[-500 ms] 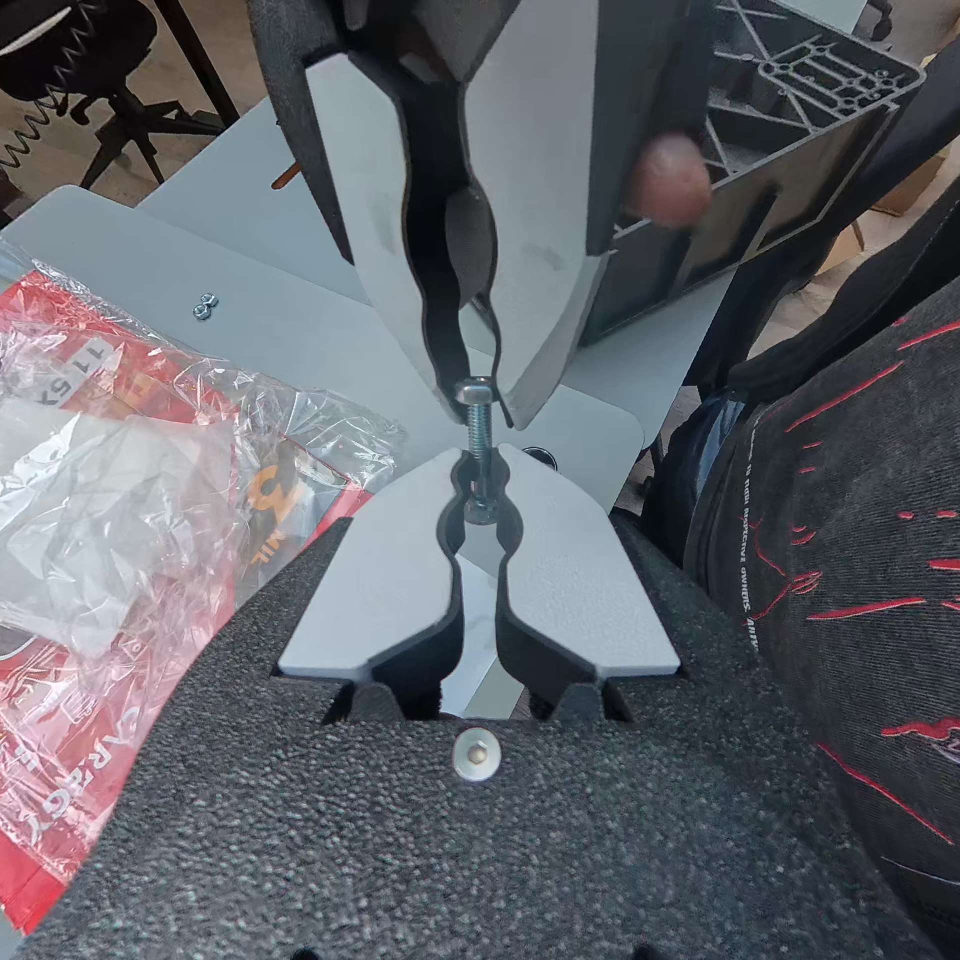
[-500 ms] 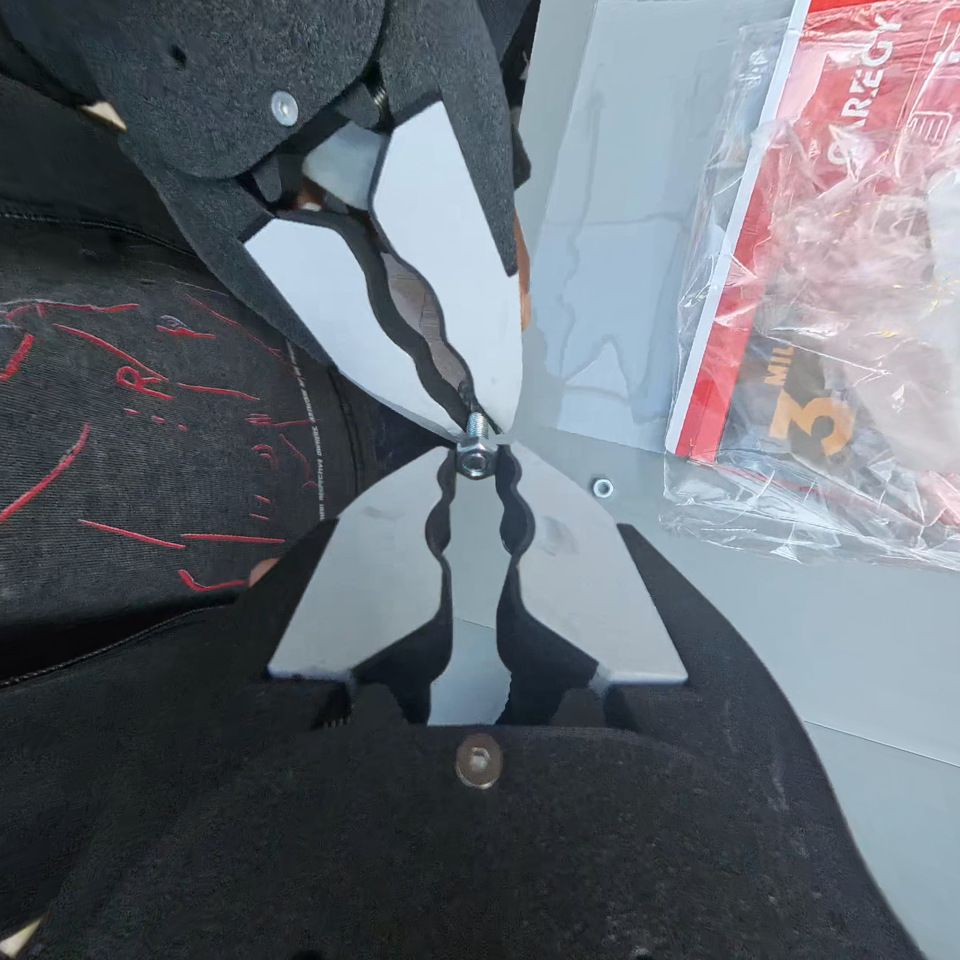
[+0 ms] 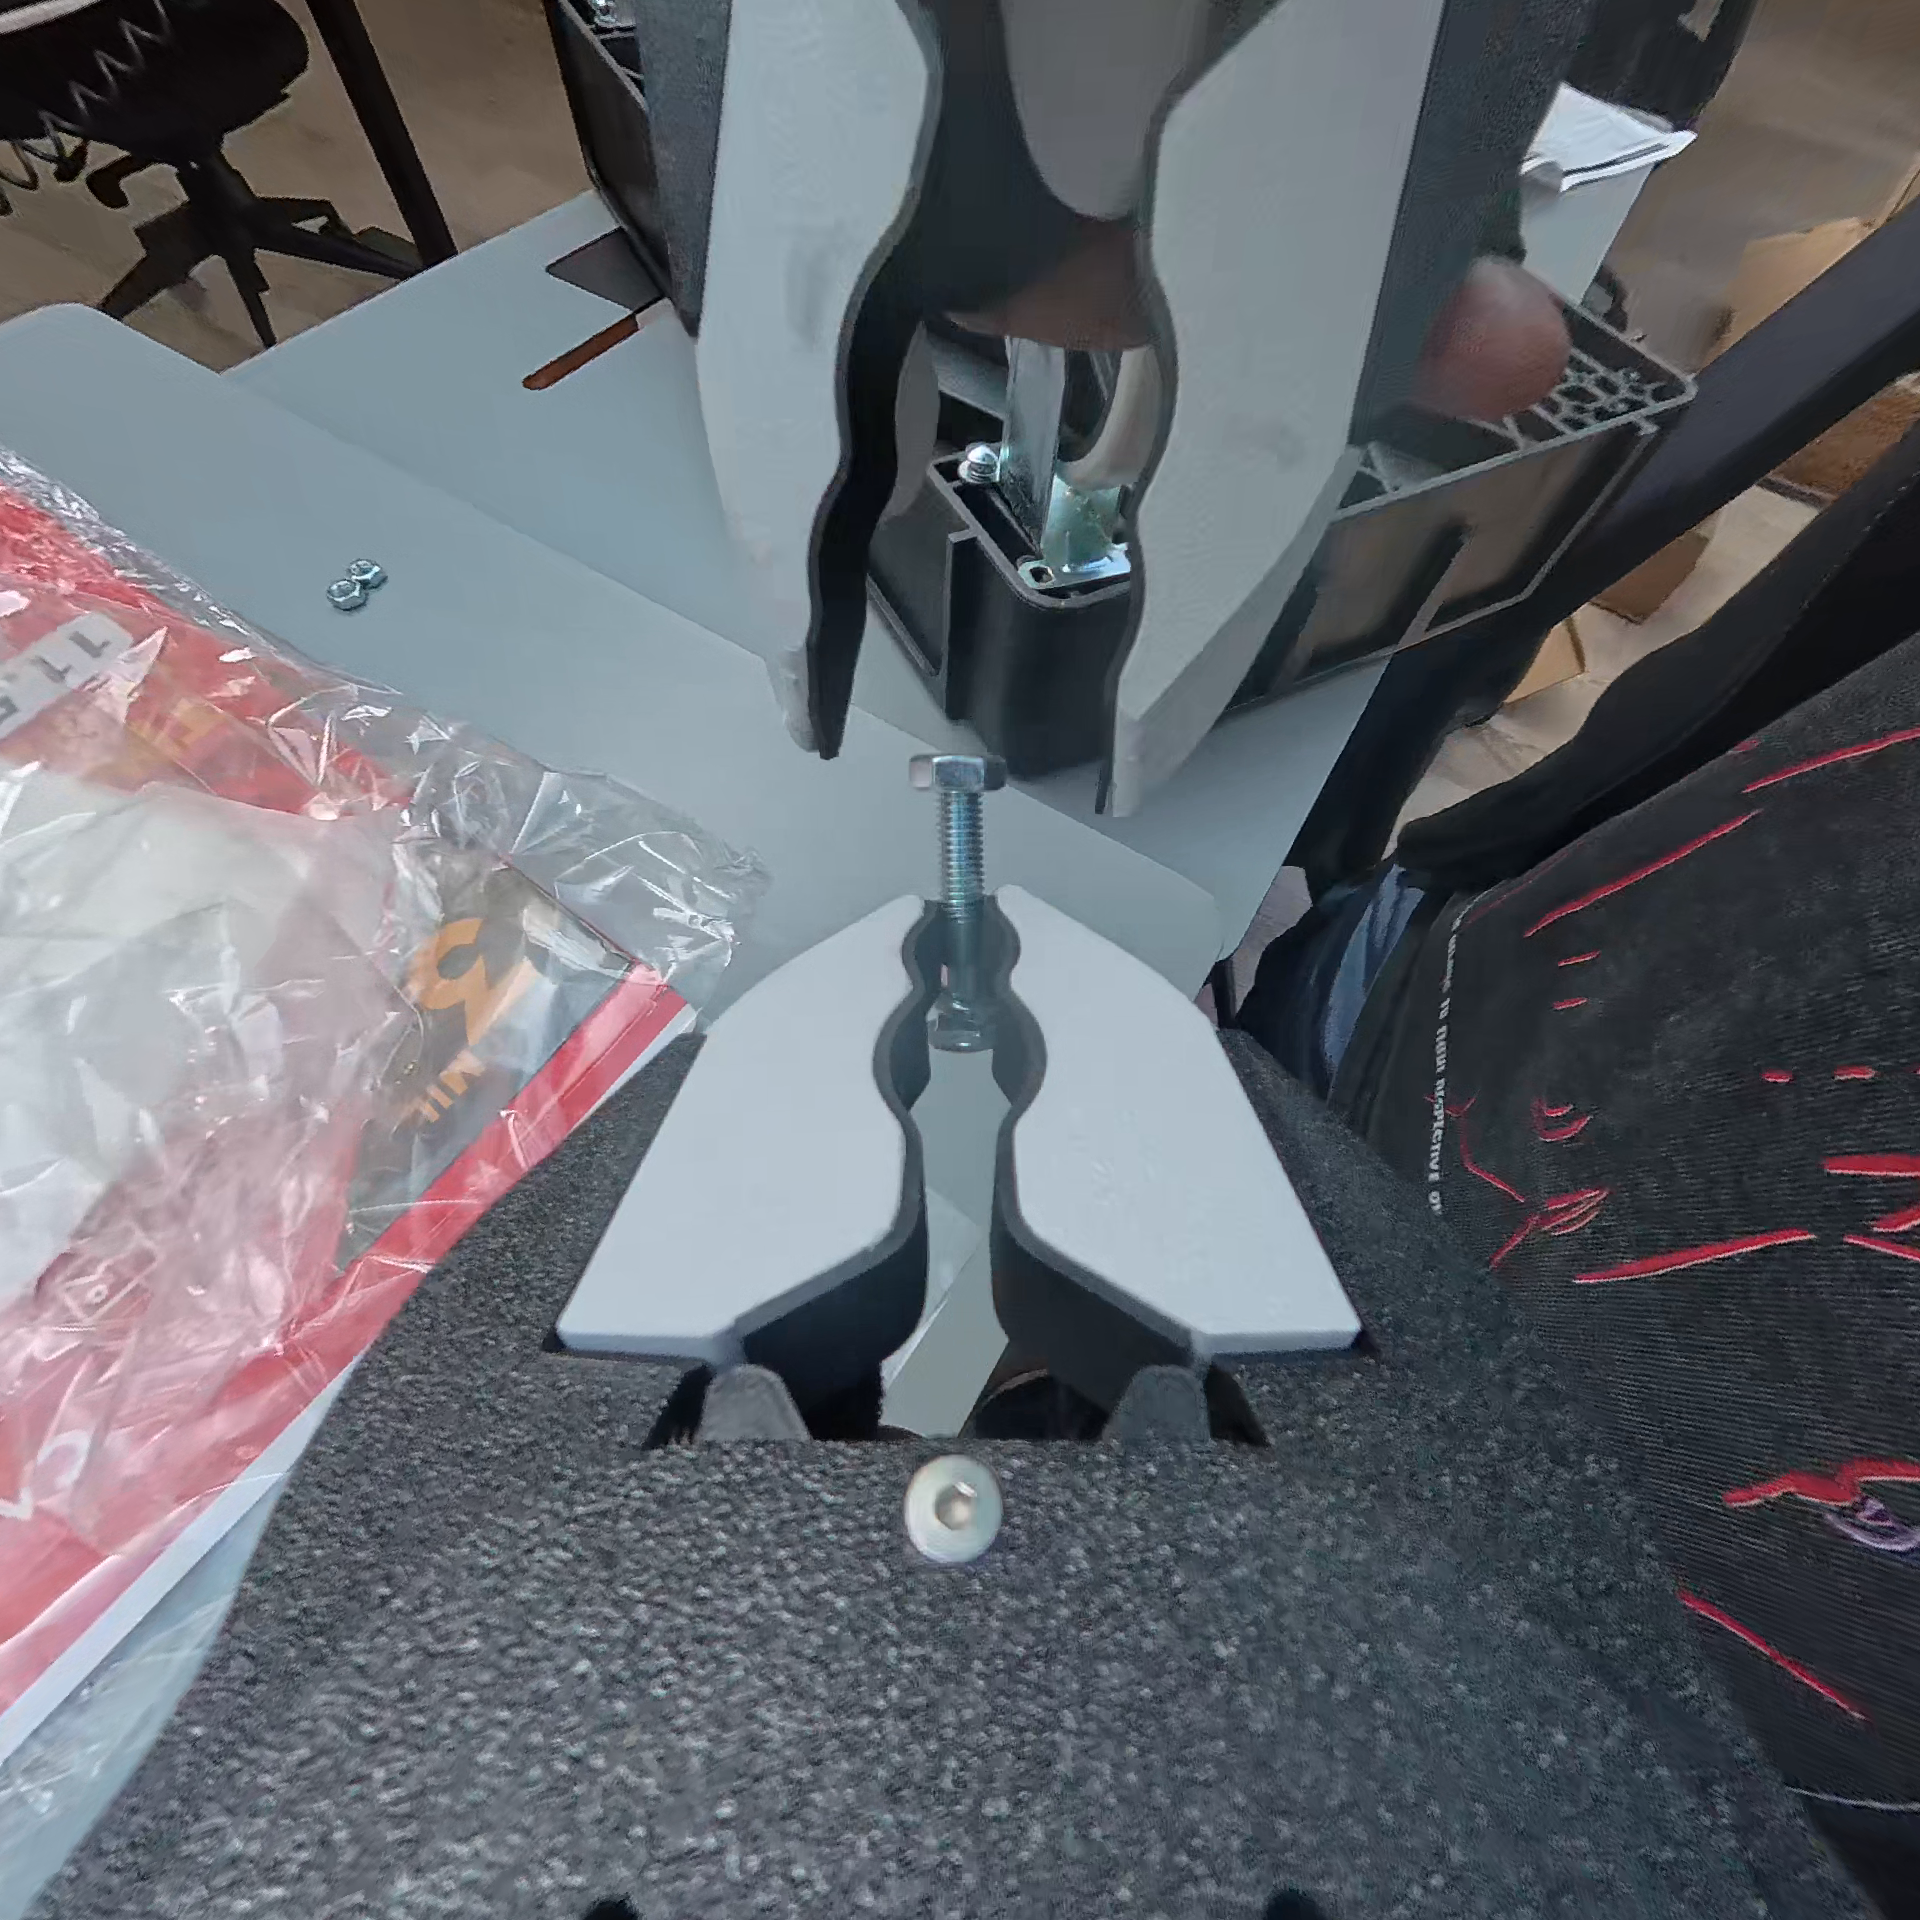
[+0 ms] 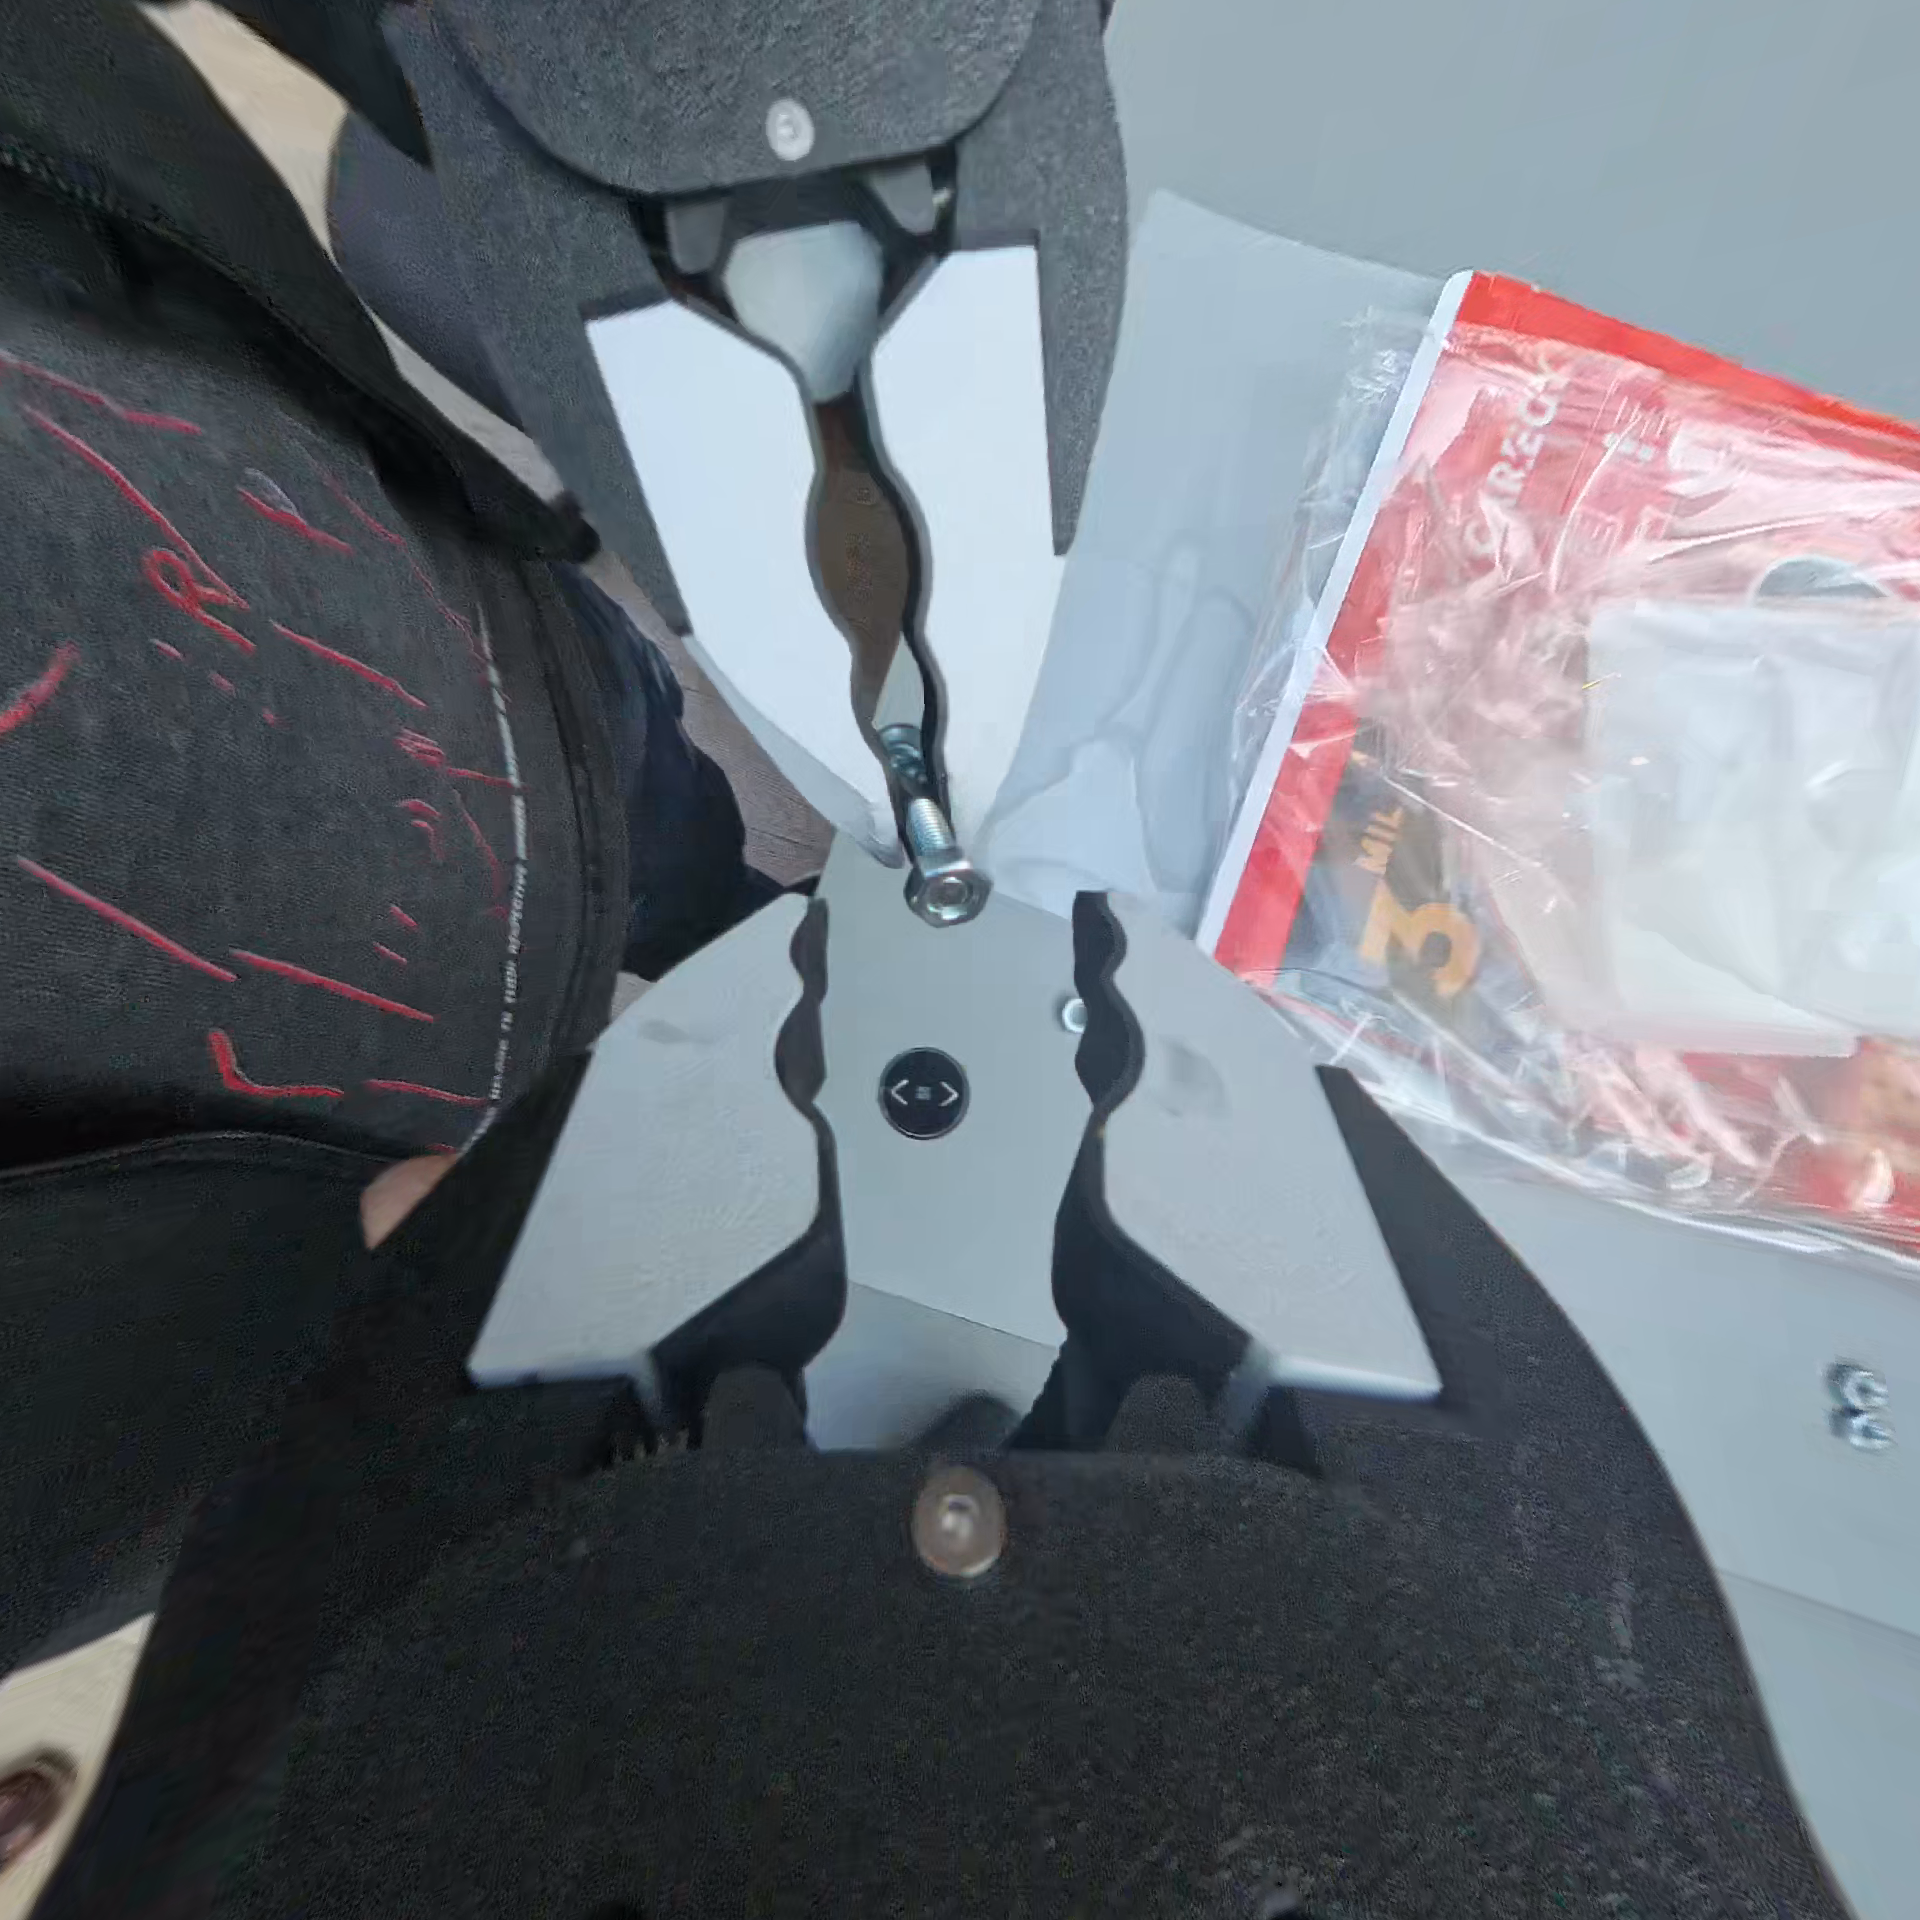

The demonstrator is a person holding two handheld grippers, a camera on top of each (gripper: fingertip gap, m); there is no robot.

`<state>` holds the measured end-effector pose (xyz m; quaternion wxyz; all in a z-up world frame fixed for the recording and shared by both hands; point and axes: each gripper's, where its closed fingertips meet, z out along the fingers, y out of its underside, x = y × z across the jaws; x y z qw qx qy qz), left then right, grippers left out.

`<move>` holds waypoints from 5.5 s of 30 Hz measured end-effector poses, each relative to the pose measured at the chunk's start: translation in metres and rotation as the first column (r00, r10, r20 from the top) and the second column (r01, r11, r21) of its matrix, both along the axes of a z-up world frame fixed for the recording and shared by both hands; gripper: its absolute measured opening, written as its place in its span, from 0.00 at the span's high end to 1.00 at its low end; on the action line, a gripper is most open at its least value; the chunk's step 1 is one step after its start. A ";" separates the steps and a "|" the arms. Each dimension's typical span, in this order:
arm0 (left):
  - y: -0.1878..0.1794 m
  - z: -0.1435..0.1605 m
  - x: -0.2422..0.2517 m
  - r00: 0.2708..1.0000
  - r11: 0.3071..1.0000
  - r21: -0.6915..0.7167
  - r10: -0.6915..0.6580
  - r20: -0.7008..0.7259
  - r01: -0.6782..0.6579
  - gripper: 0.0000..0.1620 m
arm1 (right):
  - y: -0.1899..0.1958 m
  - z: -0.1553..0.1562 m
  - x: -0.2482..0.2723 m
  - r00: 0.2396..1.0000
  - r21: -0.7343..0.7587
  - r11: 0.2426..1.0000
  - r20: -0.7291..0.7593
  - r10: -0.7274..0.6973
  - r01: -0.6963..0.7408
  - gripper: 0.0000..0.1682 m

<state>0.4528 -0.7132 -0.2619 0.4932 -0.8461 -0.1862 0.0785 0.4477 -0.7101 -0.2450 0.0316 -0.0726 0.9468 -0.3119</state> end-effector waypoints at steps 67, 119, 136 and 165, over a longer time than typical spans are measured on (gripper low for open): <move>0.006 -0.002 0.012 0.987 0.988 0.124 -0.111 0.121 0.096 0.96 | -0.004 -0.026 0.017 0.967 0.034 0.991 0.216 -0.132 0.128 0.66; 0.015 -0.010 0.027 0.904 0.956 0.193 -0.275 0.327 0.220 0.96 | 0.014 -0.021 0.022 0.977 -0.031 0.978 0.040 0.207 -0.206 0.92; 0.007 0.011 0.015 0.928 0.958 0.275 -0.175 0.329 0.083 0.96 | 0.001 0.001 0.009 0.990 -0.131 0.983 0.040 0.133 -0.127 0.92; -0.002 0.011 -0.039 0.977 0.979 0.084 0.178 0.115 -0.188 0.96 | 0.017 0.008 -0.033 0.852 -0.110 0.857 0.228 -0.472 0.504 0.74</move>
